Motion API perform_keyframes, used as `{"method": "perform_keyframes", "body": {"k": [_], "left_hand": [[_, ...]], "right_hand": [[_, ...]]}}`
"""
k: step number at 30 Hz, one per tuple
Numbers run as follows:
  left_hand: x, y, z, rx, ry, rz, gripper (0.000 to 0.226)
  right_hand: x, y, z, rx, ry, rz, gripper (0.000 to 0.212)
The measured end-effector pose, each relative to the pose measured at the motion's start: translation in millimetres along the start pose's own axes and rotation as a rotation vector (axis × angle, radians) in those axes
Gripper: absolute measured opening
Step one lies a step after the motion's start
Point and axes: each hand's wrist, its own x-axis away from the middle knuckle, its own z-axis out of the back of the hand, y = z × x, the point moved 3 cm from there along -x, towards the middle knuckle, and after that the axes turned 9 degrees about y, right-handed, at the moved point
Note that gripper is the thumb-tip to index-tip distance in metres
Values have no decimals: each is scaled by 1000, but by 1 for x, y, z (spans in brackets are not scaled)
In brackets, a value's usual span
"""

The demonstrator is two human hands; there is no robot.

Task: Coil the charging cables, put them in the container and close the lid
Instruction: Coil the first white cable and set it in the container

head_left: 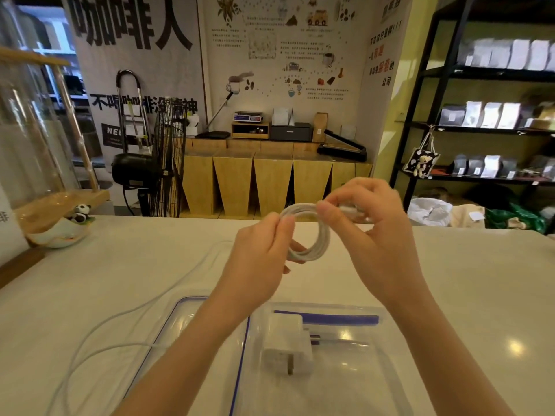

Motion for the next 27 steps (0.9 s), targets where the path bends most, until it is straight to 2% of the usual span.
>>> {"method": "perform_keyframes", "body": {"k": [2,3,7,10,12,16,20,24,27], "left_hand": [[-4,-3,4,-18,-16,50,19],[-4,-4,5,-19,-30,70,19],[-3,-6,1,-66,-105,85,21],[-2,-5,-2,-84,-168,100,27],[-3,-6,-2,-89,-198,135,28],[-4,-7,1,-56,-235,240,29],[-6,-4,7,22,-233,257,31],[-5,1,8,129,-214,258,32],[-5,3,9,176,-214,240,32]], "right_hand": [[2,-3,-1,99,-92,6,10],[3,-4,-3,83,-177,-53,10],[7,-4,-5,-201,-499,-428,12],[4,-1,-1,-372,-596,-530,12],[3,3,-1,-377,-572,-531,11],[3,9,-5,-228,-393,-432,9],[4,7,-7,-24,-291,-198,10],[6,2,-8,277,-44,100,8],[5,3,-8,237,48,91,12]]}}
